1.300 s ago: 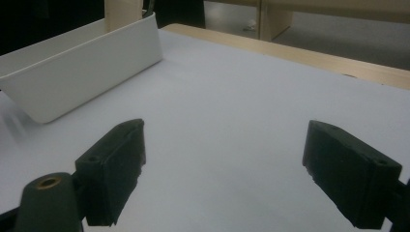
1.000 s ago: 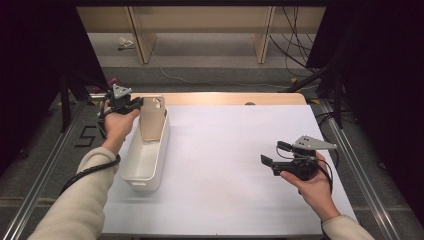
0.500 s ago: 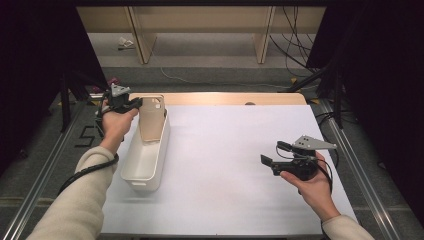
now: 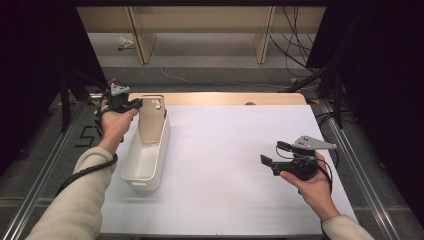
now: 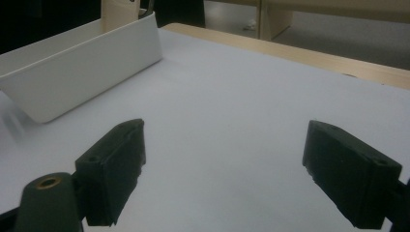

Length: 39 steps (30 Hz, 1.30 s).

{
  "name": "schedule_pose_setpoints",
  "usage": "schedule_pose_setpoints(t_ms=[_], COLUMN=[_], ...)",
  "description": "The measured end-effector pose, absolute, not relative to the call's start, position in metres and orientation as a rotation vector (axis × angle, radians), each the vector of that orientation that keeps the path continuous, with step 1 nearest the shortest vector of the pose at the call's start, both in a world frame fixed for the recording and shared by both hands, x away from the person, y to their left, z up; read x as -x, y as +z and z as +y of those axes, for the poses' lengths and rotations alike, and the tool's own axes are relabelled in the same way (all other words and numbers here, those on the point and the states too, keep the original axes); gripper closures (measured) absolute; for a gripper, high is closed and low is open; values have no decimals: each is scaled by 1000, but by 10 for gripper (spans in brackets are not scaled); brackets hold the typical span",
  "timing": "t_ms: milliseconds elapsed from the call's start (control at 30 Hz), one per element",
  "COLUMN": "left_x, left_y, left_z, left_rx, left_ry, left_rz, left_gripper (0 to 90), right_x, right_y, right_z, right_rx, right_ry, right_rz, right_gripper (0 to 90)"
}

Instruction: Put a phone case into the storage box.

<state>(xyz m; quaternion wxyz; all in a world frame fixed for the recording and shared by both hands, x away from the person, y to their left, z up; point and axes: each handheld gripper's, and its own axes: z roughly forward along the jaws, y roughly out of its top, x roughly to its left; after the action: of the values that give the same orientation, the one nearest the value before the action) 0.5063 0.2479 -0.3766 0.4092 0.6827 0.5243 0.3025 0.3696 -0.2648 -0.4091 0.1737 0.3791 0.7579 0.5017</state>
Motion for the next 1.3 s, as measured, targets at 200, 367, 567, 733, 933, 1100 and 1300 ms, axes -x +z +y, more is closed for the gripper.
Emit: schedule_pose_setpoints(t_ms=[200, 367, 567, 733, 933, 1100, 1300], left_x=[-508, -512, -517, -520, -523, -522, -514], left_y=[-386, -389, -393, -396, -399, -398, -392], left_z=[248, 249, 249, 248, 247, 244, 241], left_rx=[-1722, -1709, -1705, -1717, -1729, -1738, -1759], left_ry=[765, 765, 780, 797, 814, 843, 814], left_rz=[1341, 1355, 1348, 1340, 1344, 1344, 1330], left_gripper=[839, 835, 823, 800, 755, 643, 447], right_x=[-369, -370, -370, -370, -370, -370, -370], right_y=[-409, -409, -409, -410, -410, -410, -410], right_z=[-265, -265, -265, -265, -265, -265, -265], right_rx=[-1075, -1075, -1078, -1080, -1082, -1082, -1086], right_ry=[1422, 1424, 1425, 1426, 1427, 1427, 1426], right_rz=[2150, 2152, 2154, 2155, 2154, 2158, 2155], right_gripper=[162, 161, 162, 162, 162, 162, 162])
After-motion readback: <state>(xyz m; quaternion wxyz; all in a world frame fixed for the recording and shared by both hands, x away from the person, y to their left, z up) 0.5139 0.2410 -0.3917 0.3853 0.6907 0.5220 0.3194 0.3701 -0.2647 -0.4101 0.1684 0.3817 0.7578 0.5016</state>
